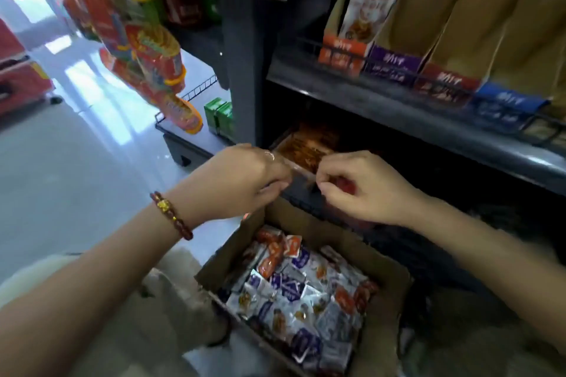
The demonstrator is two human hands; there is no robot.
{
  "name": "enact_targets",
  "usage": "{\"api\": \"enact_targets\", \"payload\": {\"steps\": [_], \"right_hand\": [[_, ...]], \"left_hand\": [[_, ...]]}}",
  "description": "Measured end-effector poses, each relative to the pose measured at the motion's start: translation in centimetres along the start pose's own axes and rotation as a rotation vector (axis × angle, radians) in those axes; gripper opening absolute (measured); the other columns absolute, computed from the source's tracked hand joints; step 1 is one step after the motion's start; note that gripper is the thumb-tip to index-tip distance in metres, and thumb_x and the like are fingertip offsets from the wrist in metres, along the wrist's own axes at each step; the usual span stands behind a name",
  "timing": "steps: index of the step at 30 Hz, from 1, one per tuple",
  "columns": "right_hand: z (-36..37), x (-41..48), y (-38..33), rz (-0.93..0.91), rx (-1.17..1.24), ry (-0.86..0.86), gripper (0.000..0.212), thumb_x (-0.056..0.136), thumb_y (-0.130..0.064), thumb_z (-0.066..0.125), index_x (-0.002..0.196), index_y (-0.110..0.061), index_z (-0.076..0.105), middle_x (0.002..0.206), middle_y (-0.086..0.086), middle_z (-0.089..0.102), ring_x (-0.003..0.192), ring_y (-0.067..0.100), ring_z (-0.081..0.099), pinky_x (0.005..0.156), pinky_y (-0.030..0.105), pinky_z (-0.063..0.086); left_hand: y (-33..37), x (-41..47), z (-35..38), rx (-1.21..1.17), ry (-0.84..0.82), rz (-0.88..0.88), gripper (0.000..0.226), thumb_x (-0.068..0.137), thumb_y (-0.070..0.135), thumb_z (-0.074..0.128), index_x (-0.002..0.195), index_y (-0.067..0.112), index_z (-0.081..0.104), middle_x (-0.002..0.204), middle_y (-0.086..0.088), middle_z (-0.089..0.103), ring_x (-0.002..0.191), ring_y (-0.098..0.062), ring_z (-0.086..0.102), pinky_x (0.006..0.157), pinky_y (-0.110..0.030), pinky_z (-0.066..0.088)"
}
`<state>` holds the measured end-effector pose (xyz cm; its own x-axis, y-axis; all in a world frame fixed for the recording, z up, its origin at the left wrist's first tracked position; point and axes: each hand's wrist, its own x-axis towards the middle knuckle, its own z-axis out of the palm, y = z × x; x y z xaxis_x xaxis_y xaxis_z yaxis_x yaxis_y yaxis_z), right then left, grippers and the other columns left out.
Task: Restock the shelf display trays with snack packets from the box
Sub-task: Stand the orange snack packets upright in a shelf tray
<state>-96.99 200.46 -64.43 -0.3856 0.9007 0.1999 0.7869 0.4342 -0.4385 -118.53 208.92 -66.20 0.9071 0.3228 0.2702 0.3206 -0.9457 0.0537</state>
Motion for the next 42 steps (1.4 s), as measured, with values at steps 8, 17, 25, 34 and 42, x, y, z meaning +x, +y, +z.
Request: {"api": "enact_targets", "payload": {"steps": [8,17,25,34,42], "right_hand": [[15.7,-3.7,2.5,0.244,0.101,-0.485,0.017,0.089,-0.023,0.051,0.073,-0.019,0.056,0.069,-0.008,0.054,0.063,0.006,0.049,0.059,0.029,0.038],[30.2,-1.2,8.6,0.564,0.045,-0.683,0.041,0.091,-0.021,0.057,0.129,-0.007,0.054,0.152,0.021,0.014,0.129,0.034,0.037,0.106,0.025,0.030],[32.5,2.1,9.0,0.777,-0.042,-0.682,0.048,0.097,-0.041,0.045,0.132,-0.008,0.051,0.139,0.015,0.046,0.109,0.028,0.057,0.093,0.038,0.047],[23.7,-0.9,4.2,0.785,0.506,0.408,0.016,0.091,-0.006,0.058,0.099,-0.013,0.070,0.102,-0.002,0.068,0.095,0.006,0.064,0.081,0.018,0.052],[19.7,0.6,-1.1,0.666,1.021,0.154,0.019,0.088,0.003,0.058,0.089,-0.011,0.071,0.087,-0.001,0.073,0.082,0.016,0.069,0.072,0.028,0.058]], "left_hand": [[-0.3,-11.9,7.2,-0.050,-0.356,-0.198,0.043,0.092,0.038,0.025,0.094,0.021,0.064,0.085,0.002,0.067,0.076,-0.024,0.064,0.072,-0.040,0.050],[-1.8,-16.4,8.9,-0.089,-0.370,-0.297,0.039,0.085,0.032,0.032,0.089,0.019,0.068,0.082,0.001,0.069,0.074,-0.025,0.066,0.069,-0.038,0.053],[-1.7,-15.6,9.4,-0.162,-0.302,-0.261,0.045,0.086,0.034,0.027,0.085,0.016,0.067,0.077,0.001,0.066,0.068,-0.022,0.064,0.065,-0.035,0.053],[-1.2,-16.1,11.1,-0.370,-0.317,-0.434,0.025,0.090,0.023,0.060,0.115,0.022,0.060,0.139,-0.005,0.044,0.091,-0.018,0.056,0.088,-0.039,0.047],[1.3,-13.7,11.1,-1.024,-0.169,-0.658,0.038,0.086,0.014,0.068,0.110,0.040,0.052,0.129,0.010,0.042,0.108,-0.004,0.053,0.086,-0.015,0.047]]}}
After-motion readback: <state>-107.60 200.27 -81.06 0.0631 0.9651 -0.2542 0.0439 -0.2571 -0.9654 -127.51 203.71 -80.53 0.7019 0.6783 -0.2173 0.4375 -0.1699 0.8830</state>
